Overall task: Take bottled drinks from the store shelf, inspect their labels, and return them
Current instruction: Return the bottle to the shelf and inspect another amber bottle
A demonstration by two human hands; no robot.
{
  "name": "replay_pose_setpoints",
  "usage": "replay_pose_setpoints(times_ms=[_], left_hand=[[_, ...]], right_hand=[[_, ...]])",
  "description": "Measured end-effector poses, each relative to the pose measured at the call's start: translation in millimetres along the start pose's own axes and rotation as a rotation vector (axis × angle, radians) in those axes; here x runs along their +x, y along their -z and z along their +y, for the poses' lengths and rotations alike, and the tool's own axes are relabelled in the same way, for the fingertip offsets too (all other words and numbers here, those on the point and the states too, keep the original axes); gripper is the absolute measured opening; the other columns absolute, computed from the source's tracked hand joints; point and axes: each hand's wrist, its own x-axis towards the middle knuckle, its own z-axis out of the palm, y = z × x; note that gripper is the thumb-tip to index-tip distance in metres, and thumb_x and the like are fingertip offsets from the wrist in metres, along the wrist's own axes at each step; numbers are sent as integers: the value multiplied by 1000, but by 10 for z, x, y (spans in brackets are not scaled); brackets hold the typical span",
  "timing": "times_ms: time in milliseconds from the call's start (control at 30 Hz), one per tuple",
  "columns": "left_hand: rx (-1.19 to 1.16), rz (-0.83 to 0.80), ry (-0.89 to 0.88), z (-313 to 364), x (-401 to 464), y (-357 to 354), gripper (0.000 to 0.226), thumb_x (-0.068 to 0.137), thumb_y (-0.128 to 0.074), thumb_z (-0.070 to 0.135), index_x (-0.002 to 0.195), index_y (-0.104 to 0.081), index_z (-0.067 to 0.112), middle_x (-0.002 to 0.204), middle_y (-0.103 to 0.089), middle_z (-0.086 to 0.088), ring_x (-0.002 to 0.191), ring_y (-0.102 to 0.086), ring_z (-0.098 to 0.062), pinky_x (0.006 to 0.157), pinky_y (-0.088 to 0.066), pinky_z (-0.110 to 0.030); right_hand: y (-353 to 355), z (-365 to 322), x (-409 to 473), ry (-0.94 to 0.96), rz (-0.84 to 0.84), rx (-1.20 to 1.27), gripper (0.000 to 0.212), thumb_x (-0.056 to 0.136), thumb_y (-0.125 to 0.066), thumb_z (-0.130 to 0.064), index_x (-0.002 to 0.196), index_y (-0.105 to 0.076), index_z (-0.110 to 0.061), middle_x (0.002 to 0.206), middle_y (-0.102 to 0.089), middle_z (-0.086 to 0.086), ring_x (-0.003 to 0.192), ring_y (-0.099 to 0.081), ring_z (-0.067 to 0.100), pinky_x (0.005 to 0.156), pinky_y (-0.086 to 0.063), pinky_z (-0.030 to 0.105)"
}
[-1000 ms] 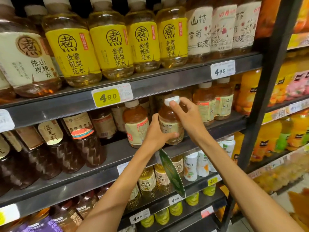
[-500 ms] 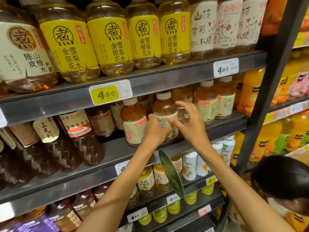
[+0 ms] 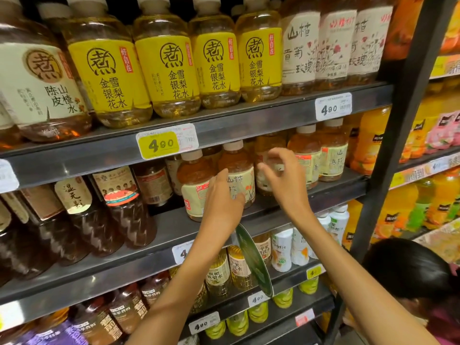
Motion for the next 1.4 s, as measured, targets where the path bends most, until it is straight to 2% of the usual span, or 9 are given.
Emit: replay_pose_setpoints(times_ms=[100, 233, 333, 433, 567, 833, 967, 1167, 1400], left_hand=[[-92, 27, -42, 39, -6, 24, 48, 93, -56, 5, 137, -43, 18, 140, -38, -4, 121, -48, -12, 99, -47, -29], [-95, 87, -138, 146, 40, -38, 33, 92, -54, 5, 121, -57, 19, 121, -50, -1, 92, -55, -1, 69, -42, -1], [-103, -79, -104, 233, 145, -112, 40, 93, -56, 11, 131, -49, 18, 124, -55, -1, 104, -56, -6, 77, -44, -9], [-98, -321, 60, 328, 272, -167, 61, 95, -56, 14, 148, -25, 14, 146, -42, -4, 128, -45, -18, 99, -42, -28], [-6, -385, 84, 401, 349, -273, 68, 92, -59, 13, 148, -21, 9, 151, -34, -9, 135, -37, -24, 104, -36, -34], [-112, -473, 62, 381, 205, -244, 69, 83, -69, 5, 142, -33, 13, 139, -46, -4, 122, -44, -13, 90, -39, -25], [-206, -526, -16, 430, -84, -222, 75, 76, -77, 9, 137, -36, 23, 108, -46, 19, 110, -45, -4, 74, -38, -12], [-331, -383, -181, 488, -637, -197, 90, 68, -85, 18, 139, -30, 26, 126, -55, 8, 113, -57, -6, 92, -50, -25], [-569, -271, -205, 481, -1112, -69, 68, 65, -83, 26, 120, -47, 44, 109, -67, 20, 99, -65, 1, 74, -54, -15]], right_hand=[[127, 32, 157, -12, 123, -131, 28, 89, -66, -15, 108, -52, -1, 106, -47, 8, 98, -42, 14, 80, -31, 16], [34, -8, 391, -68, -81, -282, 29, 86, -63, -11, 71, -38, -9, 82, -41, 7, 86, -36, 20, 72, -23, 22], [-40, -8, 440, -84, -185, -316, 43, 86, -60, -6, 52, -35, -15, 56, -38, -1, 61, -41, 16, 66, -33, 28], [-26, 34, 466, -106, -186, -330, 43, 85, -60, -5, 51, -36, -15, 53, -37, -2, 53, -38, 10, 61, -34, 27], [92, 61, 457, -21, -175, -284, 23, 81, -67, -15, 70, -49, -4, 73, -50, 12, 76, -52, 27, 70, -45, 36], [513, 12, 9, 19, -28, 85, 79, 75, -81, -23, 140, -38, -10, 126, -45, 2, 117, -40, 7, 99, -34, 13], [750, -167, -220, 26, -18, 177, 78, 73, -83, -20, 140, -42, -15, 128, -49, 0, 118, -46, 5, 100, -39, 17], [1167, -689, -297, -82, -53, 626, 61, 75, -78, -20, 131, -54, -12, 116, -66, 3, 106, -63, 11, 85, -53, 26], [1309, -960, -256, -163, -322, 893, 45, 87, -62, -30, 127, -56, -11, 109, -68, 4, 103, -64, 20, 87, -52, 33]])
